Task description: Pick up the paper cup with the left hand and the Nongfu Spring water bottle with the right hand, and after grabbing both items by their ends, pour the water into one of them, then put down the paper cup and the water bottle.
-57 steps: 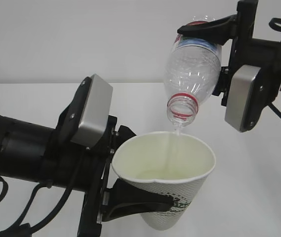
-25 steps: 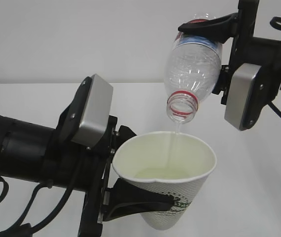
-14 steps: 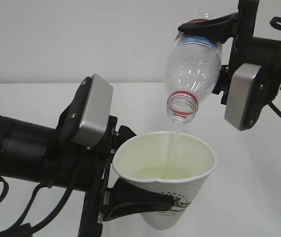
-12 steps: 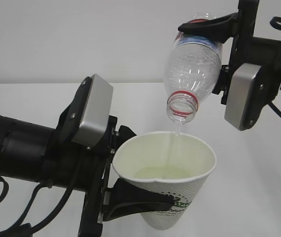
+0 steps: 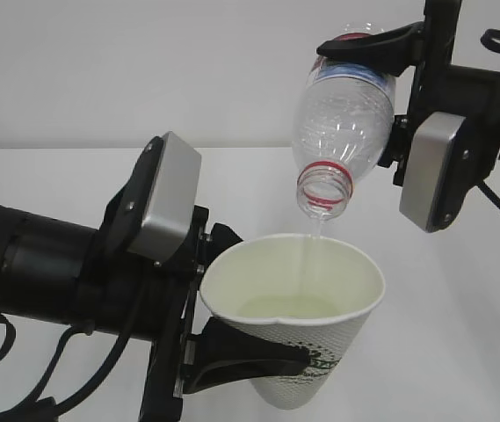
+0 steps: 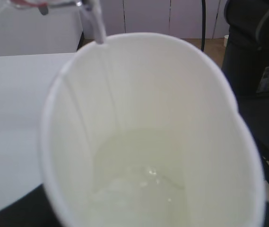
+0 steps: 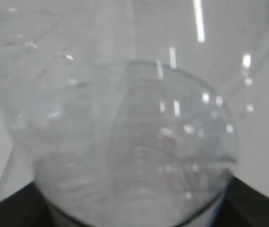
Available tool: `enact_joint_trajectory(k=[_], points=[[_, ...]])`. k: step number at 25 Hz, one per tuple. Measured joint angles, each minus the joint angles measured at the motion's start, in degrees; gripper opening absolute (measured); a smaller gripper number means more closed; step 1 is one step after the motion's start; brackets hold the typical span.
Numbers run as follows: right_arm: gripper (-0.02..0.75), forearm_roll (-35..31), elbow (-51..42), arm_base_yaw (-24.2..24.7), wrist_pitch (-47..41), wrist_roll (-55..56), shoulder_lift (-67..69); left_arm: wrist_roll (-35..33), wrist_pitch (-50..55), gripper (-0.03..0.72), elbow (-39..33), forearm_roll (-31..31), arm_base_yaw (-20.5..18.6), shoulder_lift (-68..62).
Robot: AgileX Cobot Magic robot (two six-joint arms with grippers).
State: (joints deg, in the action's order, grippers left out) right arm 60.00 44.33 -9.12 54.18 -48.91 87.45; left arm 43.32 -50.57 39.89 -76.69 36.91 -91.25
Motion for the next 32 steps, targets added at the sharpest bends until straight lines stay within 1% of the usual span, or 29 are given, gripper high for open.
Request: enact_joint_trajectory(k=[32], points=[[0.482,-0.22,0.00,0.20,0.13,0.00,0.00,0.00,0.13,0.444,0.00,0.10,0.00,0.00]])
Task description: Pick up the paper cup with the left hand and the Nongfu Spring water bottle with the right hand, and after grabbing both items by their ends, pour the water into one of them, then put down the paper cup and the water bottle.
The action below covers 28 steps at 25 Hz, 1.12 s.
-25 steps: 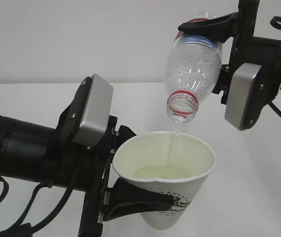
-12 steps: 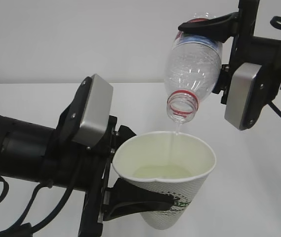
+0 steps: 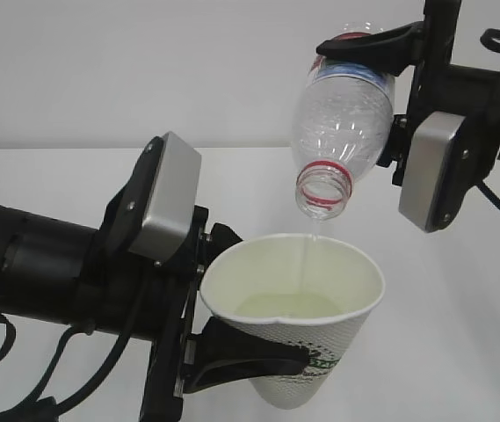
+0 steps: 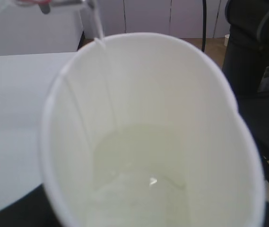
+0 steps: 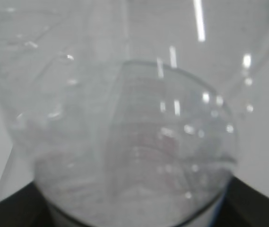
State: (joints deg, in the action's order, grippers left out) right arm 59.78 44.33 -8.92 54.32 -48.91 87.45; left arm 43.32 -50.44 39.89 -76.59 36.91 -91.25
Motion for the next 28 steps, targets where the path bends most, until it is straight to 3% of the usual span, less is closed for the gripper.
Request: enact_joint_trajectory(k=[28], points=[[0.482,0.00,0.00,-0.11,0.13,-0.04,0.00,0.00,0.13,0.441,0.00,0.33,0.00,0.00]])
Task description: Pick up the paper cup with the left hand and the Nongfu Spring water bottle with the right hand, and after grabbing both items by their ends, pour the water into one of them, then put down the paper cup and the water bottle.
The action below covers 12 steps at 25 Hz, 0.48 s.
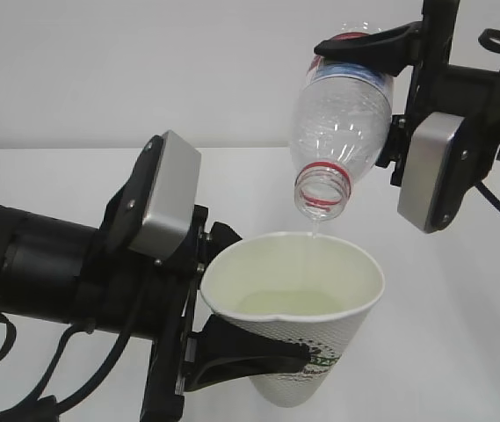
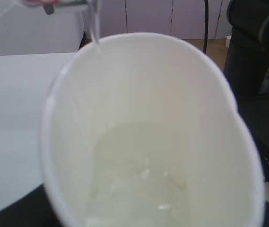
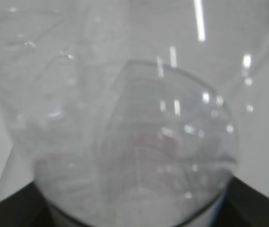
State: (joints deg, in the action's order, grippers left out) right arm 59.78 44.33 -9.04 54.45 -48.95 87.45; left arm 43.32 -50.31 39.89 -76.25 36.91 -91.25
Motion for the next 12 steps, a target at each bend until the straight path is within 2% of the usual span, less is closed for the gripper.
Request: enact_joint_trajectory(k=[12], points=[[0.482,0.00,0.00,0.00,0.00,-0.57,0.00,0.00,0.39,0.441,0.00,0.99,0.00,0.00]])
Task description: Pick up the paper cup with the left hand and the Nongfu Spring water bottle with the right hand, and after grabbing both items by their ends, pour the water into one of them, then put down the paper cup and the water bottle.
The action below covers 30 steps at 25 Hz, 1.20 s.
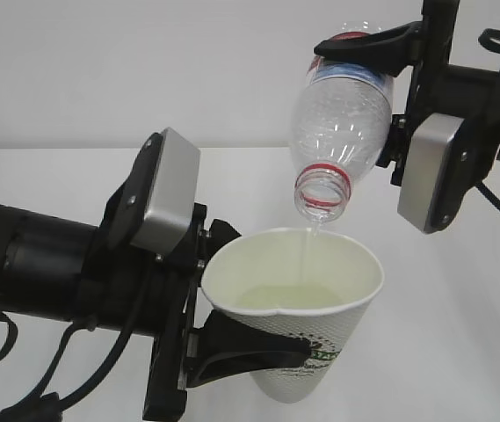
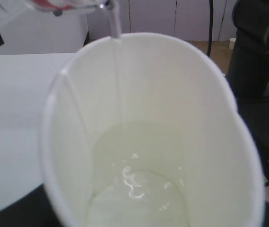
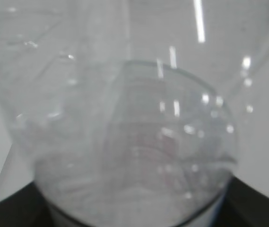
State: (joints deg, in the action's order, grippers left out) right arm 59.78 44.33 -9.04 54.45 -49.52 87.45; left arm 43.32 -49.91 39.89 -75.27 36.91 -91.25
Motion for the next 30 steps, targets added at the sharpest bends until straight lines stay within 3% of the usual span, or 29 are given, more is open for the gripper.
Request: enact_joint_trajectory(k=[30], points=[[0.482,-0.46,0.00,-0.04,0.08,-0.67,0.00,0.00,0.00,0.440,0.00,0.13,0.00,0.00]])
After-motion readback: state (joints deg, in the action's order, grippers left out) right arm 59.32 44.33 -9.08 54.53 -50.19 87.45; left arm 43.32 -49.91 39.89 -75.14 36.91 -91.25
